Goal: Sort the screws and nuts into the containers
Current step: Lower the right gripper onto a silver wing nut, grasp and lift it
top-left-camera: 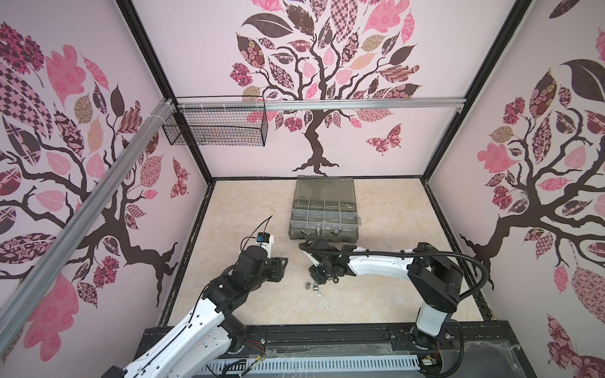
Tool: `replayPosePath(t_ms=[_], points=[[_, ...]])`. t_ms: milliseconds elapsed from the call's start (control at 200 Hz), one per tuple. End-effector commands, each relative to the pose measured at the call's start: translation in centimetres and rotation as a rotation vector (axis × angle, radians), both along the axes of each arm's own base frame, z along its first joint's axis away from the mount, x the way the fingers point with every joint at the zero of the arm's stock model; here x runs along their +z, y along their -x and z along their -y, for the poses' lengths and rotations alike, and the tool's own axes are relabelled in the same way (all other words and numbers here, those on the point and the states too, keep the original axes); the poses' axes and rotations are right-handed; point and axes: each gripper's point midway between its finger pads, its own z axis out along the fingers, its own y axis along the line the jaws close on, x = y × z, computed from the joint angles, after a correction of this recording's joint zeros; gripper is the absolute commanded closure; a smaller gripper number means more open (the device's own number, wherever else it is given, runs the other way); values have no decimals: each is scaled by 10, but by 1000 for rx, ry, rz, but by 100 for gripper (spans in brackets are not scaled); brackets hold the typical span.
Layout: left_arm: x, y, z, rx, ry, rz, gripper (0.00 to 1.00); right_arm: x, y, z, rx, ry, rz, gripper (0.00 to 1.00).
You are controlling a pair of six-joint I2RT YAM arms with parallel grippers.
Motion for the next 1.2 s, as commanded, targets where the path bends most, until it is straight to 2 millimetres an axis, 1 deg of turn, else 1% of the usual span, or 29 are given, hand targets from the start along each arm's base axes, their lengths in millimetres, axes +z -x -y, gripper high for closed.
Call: replayPosePath(t_ms=[0, 200, 325, 590, 735, 950, 1035, 1195], points=[[-10, 3, -7, 23, -14, -19, 54, -2, -4, -3, 4, 23, 10, 60], [-11, 3, -6, 23, -16, -23, 54, -4, -5, -3, 8, 43, 10, 60], [-7, 2, -6, 22, -9, -12, 54, -4, -6, -3, -2, 47, 7, 60], [-12, 3, -5, 16, -11, -22, 54, -9, -10, -7, -29, 64, -8, 60], [-13, 2, -4, 15, -15, -26, 54, -13, -10, -5, -38, 83, -14, 62], [-15, 3, -5, 17, -15, -27, 54, -15, -11, -2, -47, 100, -15, 65], [-14, 1, -5, 19, -12, -22, 54, -15, -9, -1, -48, 103, -19, 67], [-19, 0, -3, 14, -28, -42, 55, -19, -4, -1, -37, 97, -22, 70]])
